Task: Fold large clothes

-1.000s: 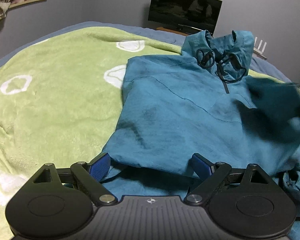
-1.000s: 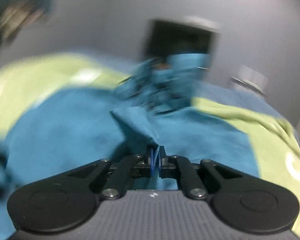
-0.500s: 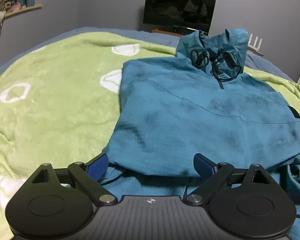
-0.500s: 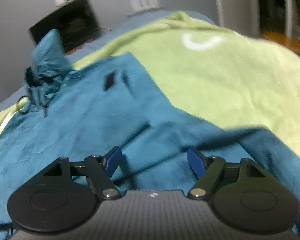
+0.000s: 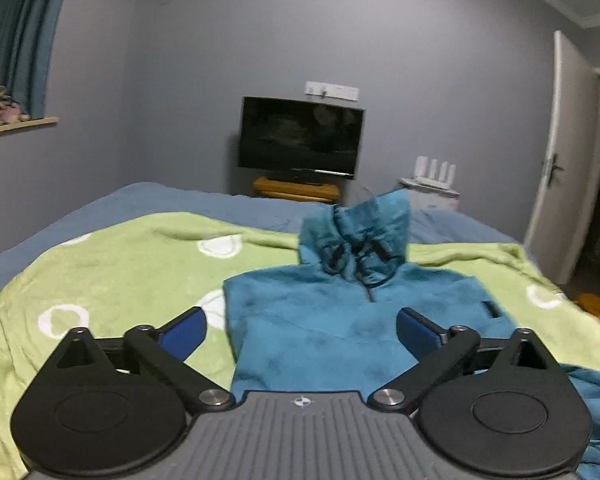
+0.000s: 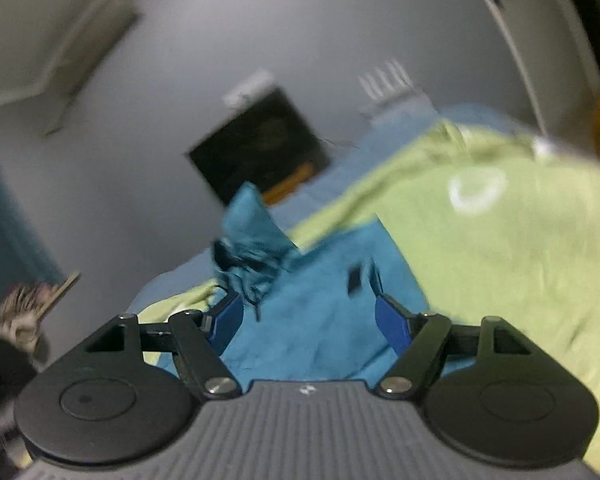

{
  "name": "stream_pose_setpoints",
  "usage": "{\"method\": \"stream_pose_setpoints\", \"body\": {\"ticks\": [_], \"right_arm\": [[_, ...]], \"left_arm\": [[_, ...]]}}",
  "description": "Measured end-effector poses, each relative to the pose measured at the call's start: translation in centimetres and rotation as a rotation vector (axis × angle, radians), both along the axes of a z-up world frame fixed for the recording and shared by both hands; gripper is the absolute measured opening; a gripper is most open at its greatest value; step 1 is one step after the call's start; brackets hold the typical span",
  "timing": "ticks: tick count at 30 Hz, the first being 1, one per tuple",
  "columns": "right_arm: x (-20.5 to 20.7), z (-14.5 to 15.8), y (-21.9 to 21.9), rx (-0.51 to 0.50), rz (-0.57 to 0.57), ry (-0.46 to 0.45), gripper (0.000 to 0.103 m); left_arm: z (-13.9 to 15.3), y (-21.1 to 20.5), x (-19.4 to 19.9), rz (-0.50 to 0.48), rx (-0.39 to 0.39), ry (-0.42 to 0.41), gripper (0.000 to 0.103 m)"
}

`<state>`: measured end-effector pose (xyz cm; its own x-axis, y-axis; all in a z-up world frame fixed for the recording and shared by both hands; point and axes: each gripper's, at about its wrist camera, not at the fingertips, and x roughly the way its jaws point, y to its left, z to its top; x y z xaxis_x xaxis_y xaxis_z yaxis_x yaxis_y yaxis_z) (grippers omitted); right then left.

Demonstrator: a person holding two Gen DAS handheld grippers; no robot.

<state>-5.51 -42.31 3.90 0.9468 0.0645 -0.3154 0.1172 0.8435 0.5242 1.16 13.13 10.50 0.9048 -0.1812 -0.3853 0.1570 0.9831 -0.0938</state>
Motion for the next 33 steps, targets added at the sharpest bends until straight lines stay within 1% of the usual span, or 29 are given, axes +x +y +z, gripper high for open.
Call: {"method": "stream_pose_setpoints", "body": {"ticks": [2,4,6,7,10,14,16,18,20,22,23,24,25,26,27,28,33], "right_arm": [[-1.9,1.7,-0.5,-0.069,0.027,-0.011,0.078],[-3.6,2.8,-0.9,-0.126,0.043,0.007,0.078],[-5.0,3.5,-1.6,-0.154,0.054,0.032,0.078],[-6.1,3.8,-2.0,-0.160,0.065,0.045,0.078],[-8.4,4.1,-3.0,-0.179,0.108,0.101,0.079],[-11.6,4.7,-2.8,-0.214,0.150,0.142,0.079],[-13.0,4.9,-2.5,-0.224,0.173,0.149,0.079],[-14.3,5.5,-2.4,-0.222,0.185,0.130,0.079],[-15.4,6.3,-2.4,-0.205,0.204,0.102,0.079],[-16.5,7.3,-2.5,-0.179,0.216,0.080,0.079],[-16.8,7.5,-2.6,-0.169,0.222,0.074,0.079],[-17.1,7.6,-2.6,-0.165,0.230,0.071,0.081],[-17.1,7.5,-2.5,-0.170,0.239,0.076,0.082],[-17.2,7.4,-2.2,-0.181,0.244,0.085,0.084],[-17.1,7.0,-2.0,-0.191,0.245,0.101,0.084],[-16.8,6.4,-1.6,-0.194,0.246,0.126,0.084],[-14.8,3.3,-0.7,-0.149,0.258,0.209,0.084]], "left_arm": [[1.6,0.8,-1.9,-0.012,0.005,-0.014,0.100],[3.0,1.5,-3.7,-0.042,0.021,0.000,0.100],[4.2,2.6,-6.0,-0.035,0.028,-0.014,0.100],[4.8,3.4,-6.9,-0.031,0.017,-0.006,0.100],[6.3,6.1,-9.6,-0.015,-0.069,0.059,0.100],[8.6,10.0,-13.6,0.054,-0.175,0.064,0.099],[10.0,11.8,-15.7,0.079,-0.239,0.041,0.099],[11.6,13.4,-17.6,0.103,-0.280,0.000,0.099],[13.3,14.8,-19.4,0.131,-0.300,-0.046,0.100],[14.5,16.1,-20.5,0.145,-0.337,-0.078,0.101],[15.0,16.5,-21.1,0.155,-0.343,-0.090,0.102],[15.3,16.6,-21.5,0.170,-0.319,-0.097,0.102],[15.4,16.3,-21.6,0.190,-0.272,-0.093,0.102],[15.0,15.6,-21.3,0.202,-0.220,-0.070,0.102],[14.3,14.8,-20.7,0.194,-0.176,-0.028,0.102],[13.4,14.1,-20.1,0.174,-0.157,0.009,0.102],[6.8,9.5,-15.9,0.034,-0.157,0.223,0.091]]}}
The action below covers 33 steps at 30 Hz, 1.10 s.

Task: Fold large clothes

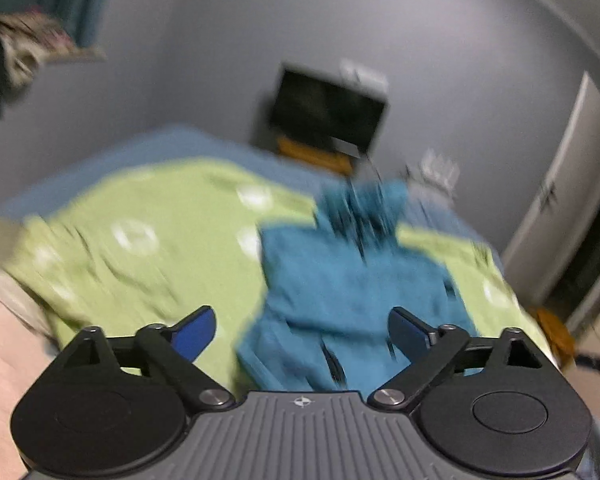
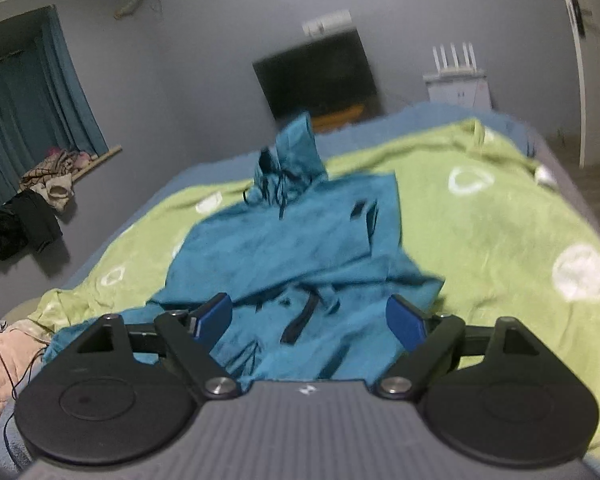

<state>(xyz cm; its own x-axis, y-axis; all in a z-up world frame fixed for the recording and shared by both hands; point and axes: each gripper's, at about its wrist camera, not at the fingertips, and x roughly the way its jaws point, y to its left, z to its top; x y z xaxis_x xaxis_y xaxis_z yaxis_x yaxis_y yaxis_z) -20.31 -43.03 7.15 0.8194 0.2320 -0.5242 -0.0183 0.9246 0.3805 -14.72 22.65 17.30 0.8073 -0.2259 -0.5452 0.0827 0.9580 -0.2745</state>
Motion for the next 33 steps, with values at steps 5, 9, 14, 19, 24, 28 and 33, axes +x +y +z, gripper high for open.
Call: {"method": "stream_pose_setpoints", "body": {"ticks": [5,9,14,19,24,28,33], "right_arm": [[1.3,-2.6,0.6,0.063,0.001,0.100,0.084],[1.4,-4.0,1.3,0.088,0.038,0.148,0.084],[2.2,-4.7,1.7,0.062,0.041,0.168,0.084],[2.6,-5.5,-0.3,0.097,-0.046,0.224,0.084],[3.6,-6.1,0.6,0.059,0.004,0.234,0.084],[5.3,-6.9,1.3,0.071,0.019,0.223,0.049],[6.8,-6.8,0.9,0.132,0.021,0.173,0.027]], "left_arm": [[-5.6,-2.5,2.0,-0.080,-0.040,0.202,0.082],[-8.4,-2.5,1.6,-0.108,-0.095,0.299,0.083],[-10.9,-3.9,3.0,-0.132,-0.058,0.313,0.087],[-11.8,-5.0,5.2,-0.130,-0.058,0.324,0.086],[-12.2,-5.6,6.6,-0.158,-0.032,0.330,0.066],[-12.3,-6.2,7.6,-0.181,-0.022,0.338,0.045],[-11.5,-6.0,8.6,-0.200,-0.034,0.324,0.036]]}}
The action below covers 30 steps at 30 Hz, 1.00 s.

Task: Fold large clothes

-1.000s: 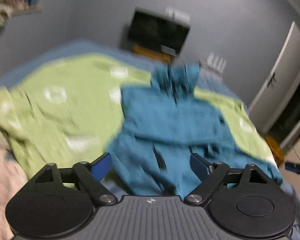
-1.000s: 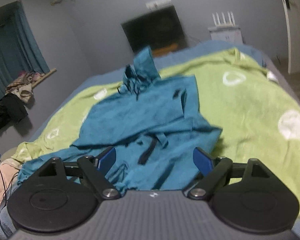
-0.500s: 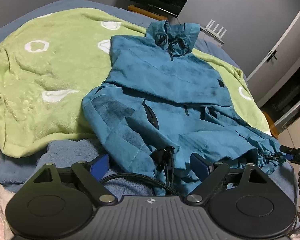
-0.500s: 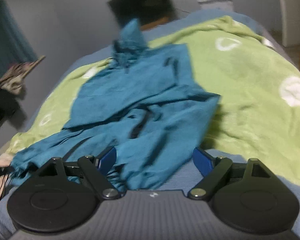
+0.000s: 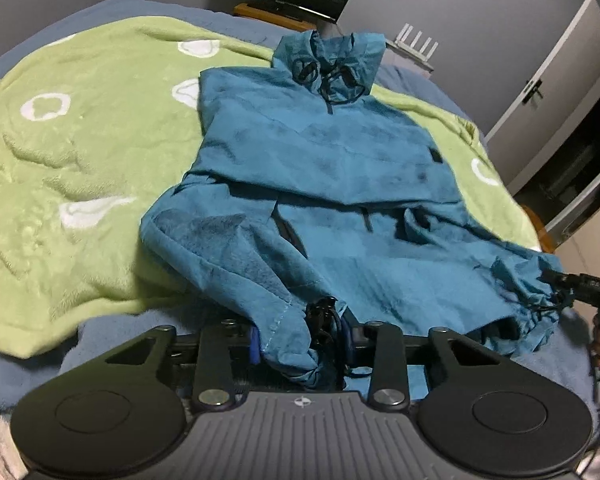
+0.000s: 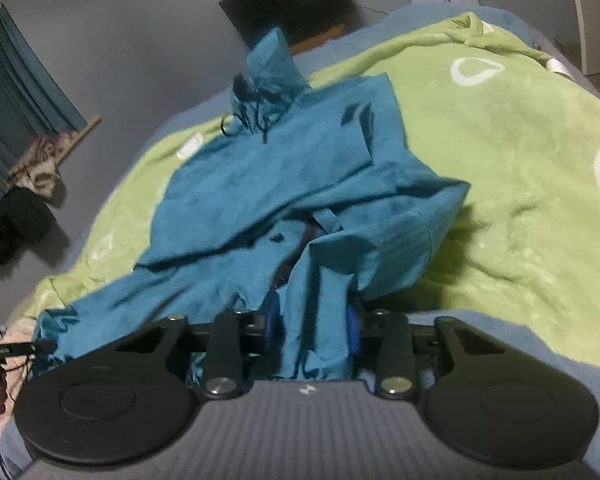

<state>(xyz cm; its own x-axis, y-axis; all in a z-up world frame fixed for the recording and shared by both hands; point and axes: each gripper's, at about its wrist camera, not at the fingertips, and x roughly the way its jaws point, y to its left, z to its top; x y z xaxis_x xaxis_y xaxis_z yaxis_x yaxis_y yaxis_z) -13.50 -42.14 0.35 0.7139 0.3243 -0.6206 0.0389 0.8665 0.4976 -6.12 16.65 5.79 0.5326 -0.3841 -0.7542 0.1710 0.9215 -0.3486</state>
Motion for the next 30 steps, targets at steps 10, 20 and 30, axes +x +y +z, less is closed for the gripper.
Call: {"method": "stream_pose_setpoints", "body": {"ticks": [10,20,30], "right_arm": [[5.6,3.6,-1.7,0.065,-0.051,-0.170,0.020],[20.6,6.0,-3.4,0.061,-0.162,-0.242,0.018],[33.8,2.1,-1.8,-0.076,-0.358,-0.191,0.037]], "left_arm": [[3.9,1.1,7.9,0.049,-0.141,-0.105,0.032],[6.3,-1.0,25.1,0.145,-0.179,-0.203,0.031],[1.1,-0.9,35.0,0.503,-0.140,-0.241,0.099]]}}
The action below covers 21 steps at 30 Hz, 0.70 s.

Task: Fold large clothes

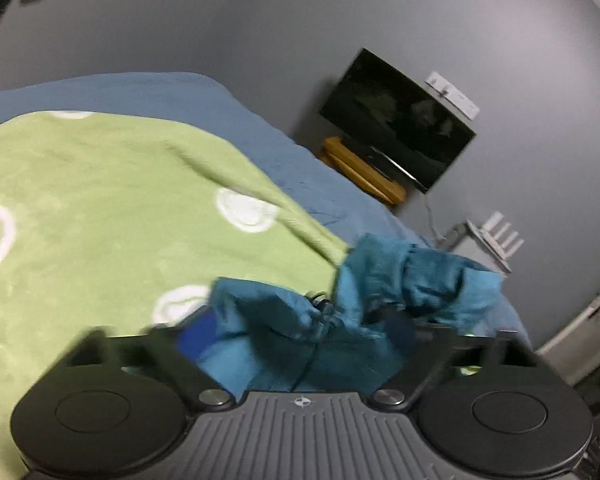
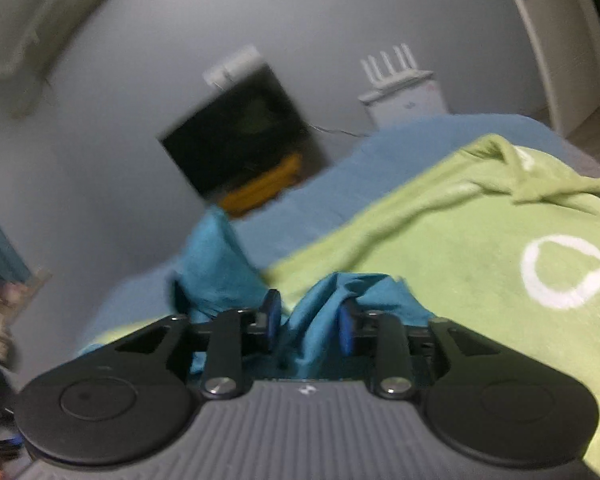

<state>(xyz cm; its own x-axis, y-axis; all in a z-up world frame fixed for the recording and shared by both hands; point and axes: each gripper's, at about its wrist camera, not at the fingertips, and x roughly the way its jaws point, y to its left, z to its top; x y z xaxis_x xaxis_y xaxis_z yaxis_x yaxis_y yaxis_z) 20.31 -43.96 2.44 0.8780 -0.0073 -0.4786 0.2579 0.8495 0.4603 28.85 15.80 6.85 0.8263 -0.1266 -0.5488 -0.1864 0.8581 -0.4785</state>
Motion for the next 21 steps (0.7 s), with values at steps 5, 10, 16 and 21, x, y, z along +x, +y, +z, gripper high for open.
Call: {"method": "stream_pose_setpoints", "body": {"ticks": [5,10,16,21], "right_arm": [[-2.9,-3.6,0.9,-0.134,-0.039,-0.038,0.074],[-2.2,-5.9,-1.9,-0.077,-0.053,0.005,0.074],[1.3,-8.0,-2.3,-0.196,0.038,0.135,0.074],[4.2,-10.1,-1.8,-0.311,0.189,0.224,0.071]], "left_arm": [[-3.0,0.4,-2.8,-0.068,0.131,0.003,0.101],[-7.0,0.7,-4.0,-0.159,0.280,0.088,0.095],[-10.0,1.1,-1.8,-0.185,0.366,0.167,0.087],[-12.2,2.0,-0.4,-0.273,0.363,0.255,0.002]]}}
